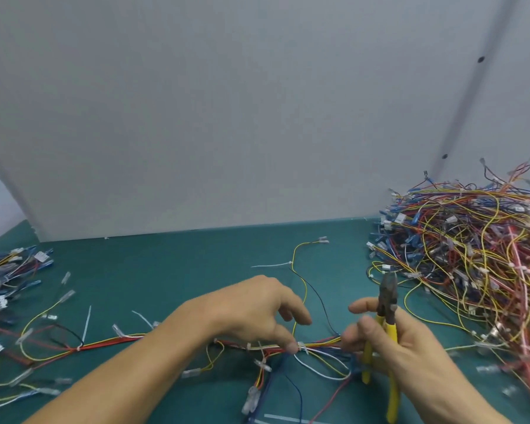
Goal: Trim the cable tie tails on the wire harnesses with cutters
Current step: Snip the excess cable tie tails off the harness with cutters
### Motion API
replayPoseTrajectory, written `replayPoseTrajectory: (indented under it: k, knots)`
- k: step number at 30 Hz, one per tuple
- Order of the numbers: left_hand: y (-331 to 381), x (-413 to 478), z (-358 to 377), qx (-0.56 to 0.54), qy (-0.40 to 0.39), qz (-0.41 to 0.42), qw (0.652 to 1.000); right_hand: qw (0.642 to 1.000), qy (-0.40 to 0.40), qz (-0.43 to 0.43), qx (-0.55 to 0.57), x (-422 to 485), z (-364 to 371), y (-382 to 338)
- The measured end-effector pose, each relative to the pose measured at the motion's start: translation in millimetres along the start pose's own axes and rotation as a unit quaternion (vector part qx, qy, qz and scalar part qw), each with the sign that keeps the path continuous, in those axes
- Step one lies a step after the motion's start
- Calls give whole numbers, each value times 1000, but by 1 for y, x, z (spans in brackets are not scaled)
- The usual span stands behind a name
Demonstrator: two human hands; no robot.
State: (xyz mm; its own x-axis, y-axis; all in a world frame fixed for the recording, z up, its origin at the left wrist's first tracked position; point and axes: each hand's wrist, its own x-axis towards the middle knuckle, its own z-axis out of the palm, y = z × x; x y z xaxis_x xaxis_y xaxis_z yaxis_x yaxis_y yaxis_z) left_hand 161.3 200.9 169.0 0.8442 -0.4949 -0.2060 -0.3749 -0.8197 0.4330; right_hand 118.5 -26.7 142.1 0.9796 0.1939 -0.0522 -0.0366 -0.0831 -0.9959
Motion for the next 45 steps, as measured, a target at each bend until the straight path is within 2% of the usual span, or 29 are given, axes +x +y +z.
replayPoseTrajectory:
  k: [3, 6, 8, 10, 14, 17, 22, 25, 28, 30, 34, 40, 43, 45]
  knots:
    - [-15, 12, -10, -151, -63, -5, 987, 998, -8, 16, -60, 1, 4, 4]
    - [-30, 14, -23, -379, -83, -14, 922, 997, -35, 20, -69, -4, 11, 8]
    - [-36, 16, -21, -408, -53, -7, 911, 994, -57, 8, -90, -8, 18, 7]
    - [-36, 19, -10, -382, -4, -4, 924, 990, -66, 5, -123, -9, 24, 4]
    - [-30, 18, 21, -299, 29, 9, 954, 980, -1, -11, -197, 0, 18, -6]
    - [-25, 10, 42, -228, 54, 18, 972, 945, 1, -10, -327, 7, 0, -17]
    - [-15, -1, 58, -159, 152, 41, 975, 871, -23, -27, -490, 14, -20, -30]
    - [-9, -1, 53, -91, 156, 69, 981, 841, 12, -71, -536, 16, -25, -32]
    - [-2, 4, 34, -71, 130, 76, 986, 812, 64, -111, -569, 20, -31, -28]
    - [6, 12, 24, -57, 104, 76, 990, 818, 69, -99, -562, 22, -31, -24]
    - [25, 28, 40, 11, 57, 78, 995, 870, 56, -71, -484, 23, -21, -17]
    - [19, 26, 62, 55, 126, 84, 987, 922, 7, -82, -379, 30, 0, -5]
    - [-1, 21, 54, 102, 153, 58, 981, 917, -30, -86, -389, 35, 8, -1]
    - [-15, 14, 52, 60, 179, 24, 982, 898, -54, -95, -427, 35, 10, 7]
